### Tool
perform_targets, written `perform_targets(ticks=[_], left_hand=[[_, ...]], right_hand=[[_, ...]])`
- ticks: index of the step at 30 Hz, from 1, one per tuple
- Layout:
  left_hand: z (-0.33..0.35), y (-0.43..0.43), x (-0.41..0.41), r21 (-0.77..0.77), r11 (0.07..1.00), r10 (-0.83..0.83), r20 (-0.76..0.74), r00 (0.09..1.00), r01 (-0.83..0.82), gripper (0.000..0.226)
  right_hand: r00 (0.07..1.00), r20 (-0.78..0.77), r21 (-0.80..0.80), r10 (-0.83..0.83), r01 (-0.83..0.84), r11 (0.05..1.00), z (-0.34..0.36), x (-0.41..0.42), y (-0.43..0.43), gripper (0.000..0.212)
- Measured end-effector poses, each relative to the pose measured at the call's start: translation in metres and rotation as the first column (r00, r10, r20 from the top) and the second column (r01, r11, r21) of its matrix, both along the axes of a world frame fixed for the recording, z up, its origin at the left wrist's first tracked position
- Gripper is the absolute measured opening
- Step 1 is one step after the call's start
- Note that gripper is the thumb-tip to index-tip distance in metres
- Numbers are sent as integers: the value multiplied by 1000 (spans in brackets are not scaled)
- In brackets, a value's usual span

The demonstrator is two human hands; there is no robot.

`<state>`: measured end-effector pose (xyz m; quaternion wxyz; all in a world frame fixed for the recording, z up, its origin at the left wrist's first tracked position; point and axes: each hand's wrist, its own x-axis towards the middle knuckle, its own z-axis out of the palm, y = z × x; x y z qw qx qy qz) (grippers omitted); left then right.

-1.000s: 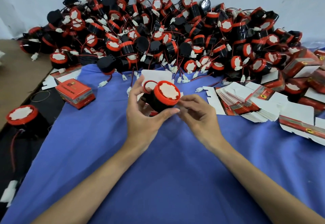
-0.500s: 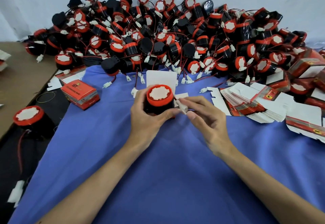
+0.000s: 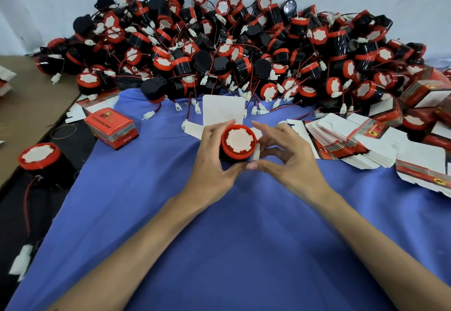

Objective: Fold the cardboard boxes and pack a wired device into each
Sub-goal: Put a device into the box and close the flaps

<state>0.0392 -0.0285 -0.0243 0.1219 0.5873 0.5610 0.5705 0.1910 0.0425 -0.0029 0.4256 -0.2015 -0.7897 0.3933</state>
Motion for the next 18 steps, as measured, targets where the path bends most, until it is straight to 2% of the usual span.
perform_targets(ticks=[5, 9, 15, 18], left_hand=[[0, -2, -1, 1, 1000, 2, -47, 999, -2, 72], [-7, 0, -5, -1, 999, 43, -106, 993, -43, 74], [-9, 2, -3, 49, 996, 79, -199, 977, -71, 71], [-10, 0, -1, 40, 999, 43, -281, 959, -33, 70]], right_hand=[[996, 78, 188, -33, 17, 982, 1, 2, 1, 73], [975, 175, 362, -138, 67, 930, 3, 2, -2, 65], [980, 178, 270, -95, 44, 962, 9, 2, -2, 63], [963, 244, 337, -112, 24, 941, 7, 5, -2, 78]])
